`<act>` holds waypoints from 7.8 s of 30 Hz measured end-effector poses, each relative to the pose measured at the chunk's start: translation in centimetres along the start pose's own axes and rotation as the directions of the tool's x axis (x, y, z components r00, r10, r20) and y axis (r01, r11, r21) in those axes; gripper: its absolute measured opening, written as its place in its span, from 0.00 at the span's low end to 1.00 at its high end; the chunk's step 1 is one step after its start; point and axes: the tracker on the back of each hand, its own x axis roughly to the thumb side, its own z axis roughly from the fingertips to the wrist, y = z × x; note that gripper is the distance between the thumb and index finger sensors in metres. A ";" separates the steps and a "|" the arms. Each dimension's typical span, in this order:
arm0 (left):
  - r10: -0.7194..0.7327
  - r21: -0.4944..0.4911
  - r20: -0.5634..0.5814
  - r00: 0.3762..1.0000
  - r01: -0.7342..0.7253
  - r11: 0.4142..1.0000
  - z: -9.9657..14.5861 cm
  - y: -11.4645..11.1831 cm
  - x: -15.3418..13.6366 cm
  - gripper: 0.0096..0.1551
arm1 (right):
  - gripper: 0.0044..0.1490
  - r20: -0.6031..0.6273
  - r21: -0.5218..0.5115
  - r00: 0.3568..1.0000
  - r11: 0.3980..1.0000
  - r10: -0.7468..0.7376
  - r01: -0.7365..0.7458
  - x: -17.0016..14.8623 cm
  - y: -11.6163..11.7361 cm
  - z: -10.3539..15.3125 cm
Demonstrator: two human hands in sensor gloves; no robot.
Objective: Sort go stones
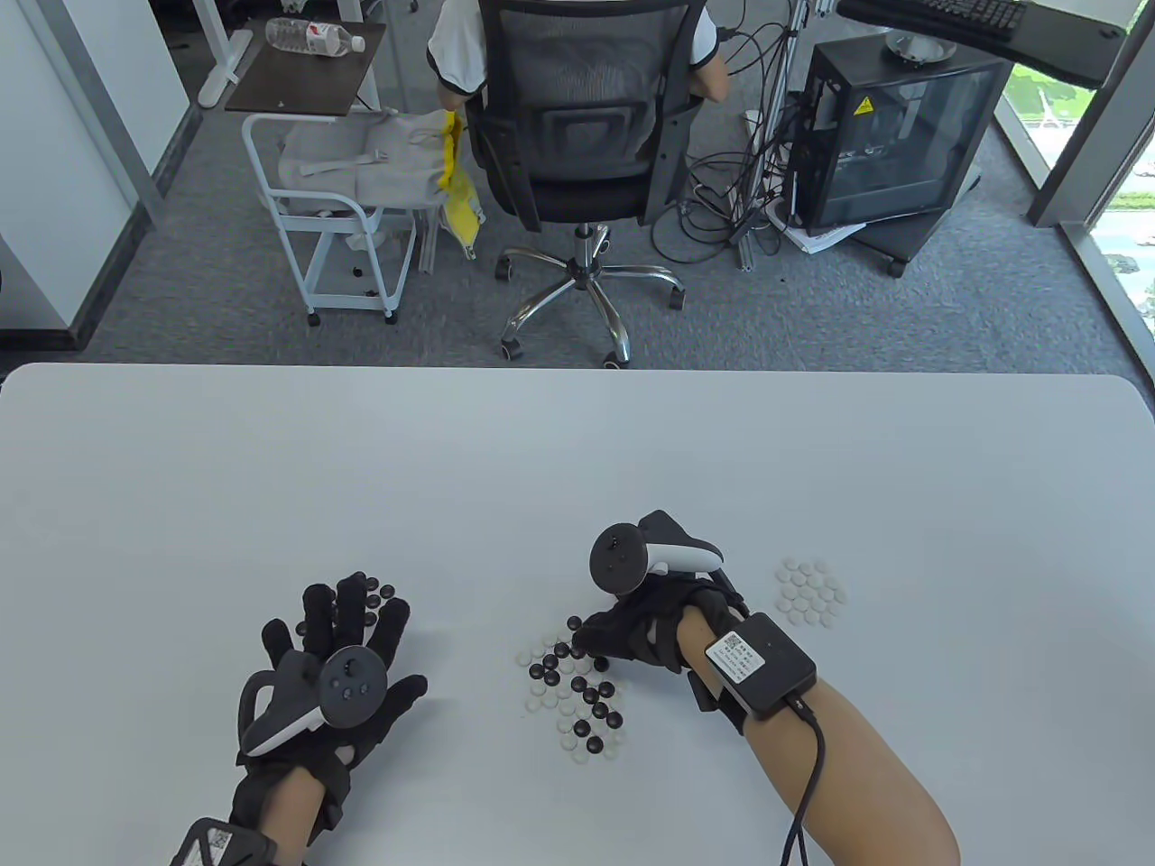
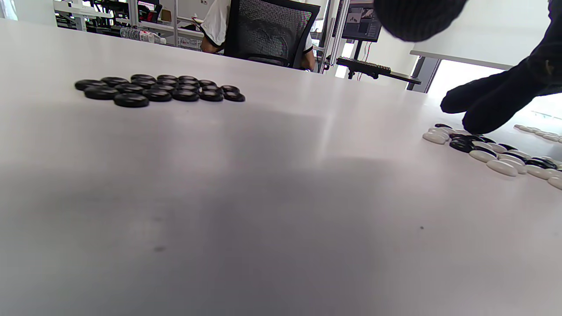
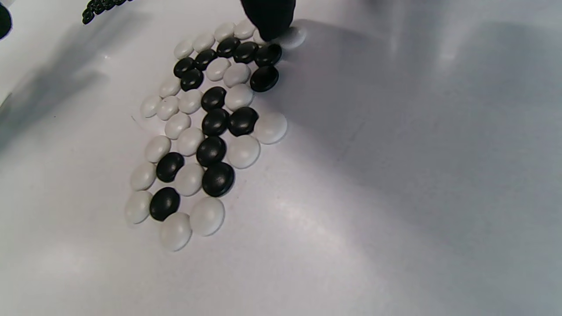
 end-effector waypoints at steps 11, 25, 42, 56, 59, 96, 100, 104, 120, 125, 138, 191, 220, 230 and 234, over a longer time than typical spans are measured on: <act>0.006 0.010 -0.002 1.000 -0.006 1.000 0.1 0.1 -0.1 0.49 | 0.44 -0.284 -0.078 0.958 0.997 -0.044 0.022 -7.2 -1.7 3.6; -0.001 0.002 -0.005 1.000 0.001 1.000 0.1 0.1 0.0 0.49 | 0.44 -0.487 -0.176 0.863 0.983 -0.134 0.053 -14.0 -1.3 7.6; 0.002 0.000 -0.006 1.000 -0.002 1.000 0.0 0.1 0.0 0.49 | 0.45 -0.312 -0.167 0.946 0.985 -0.093 0.041 -9.6 -2.6 7.1; 0.001 0.006 -0.006 1.000 -0.001 1.000 0.1 0.1 0.0 0.49 | 0.44 0.052 0.013 0.996 0.997 0.070 -0.071 0.9 1.0 3.7; 0.002 0.010 -0.004 1.000 -0.002 1.000 0.2 0.1 -0.1 0.49 | 0.44 0.067 0.046 0.996 0.997 0.064 -0.067 1.1 1.9 3.1; 0.008 0.004 -0.011 1.000 -0.008 1.000 0.1 0.1 -0.2 0.49 | 0.45 -0.425 -0.189 0.890 0.978 -0.163 0.088 -14.0 -0.9 8.6; 0.009 0.002 -0.012 1.000 -0.009 1.000 0.1 0.1 -0.2 0.49 | 0.45 -0.343 -0.183 0.931 0.981 -0.125 0.064 -11.8 -1.2 8.7; 0.008 0.000 -0.012 1.000 -0.008 1.000 0.1 0.1 -0.2 0.49 | 0.45 -0.195 -0.091 0.979 0.995 -0.052 0.035 -7.4 -0.7 8.2; 0.004 0.008 -0.011 1.000 -0.004 1.000 0.1 0.1 -0.2 0.49 | 0.44 0.150 0.111 0.982 0.985 0.115 -0.132 2.9 6.1 5.2; 0.006 0.011 -0.012 1.000 -0.006 1.000 0.2 0.1 -0.2 0.49 | 0.43 0.113 0.119 0.989 0.987 0.091 -0.105 1.4 6.4 5.6; 0.017 0.023 -0.008 1.000 -0.016 1.000 0.3 0.2 -0.2 0.49 | 0.43 -0.291 -0.094 0.954 0.994 -0.077 0.051 -9.8 0.7 7.4; 0.016 0.008 -0.012 1.000 -0.016 1.000 0.2 0.3 -0.2 0.49 | 0.43 -0.020 0.039 1.000 0.999 -0.017 0.018 -3.1 3.2 5.1; 0.014 -0.004 -0.024 1.000 -0.014 1.000 0.2 0.3 -0.2 0.49 | 0.45 -0.400 -0.139 0.907 0.987 -0.129 0.079 -13.8 1.0 10.9; 0.016 -0.002 -0.022 1.000 -0.017 1.000 0.2 0.3 -0.2 0.49 | 0.45 -0.113 -0.141 0.993 0.990 -0.022 0.006 -5.1 -0.4 7.2; 0.013 0.005 -0.019 1.000 -0.013 1.000 0.2 0.3 -0.2 0.49 | 0.45 -0.015 -0.092 0.999 0.995 0.031 -0.032 -1.3 0.1 4.5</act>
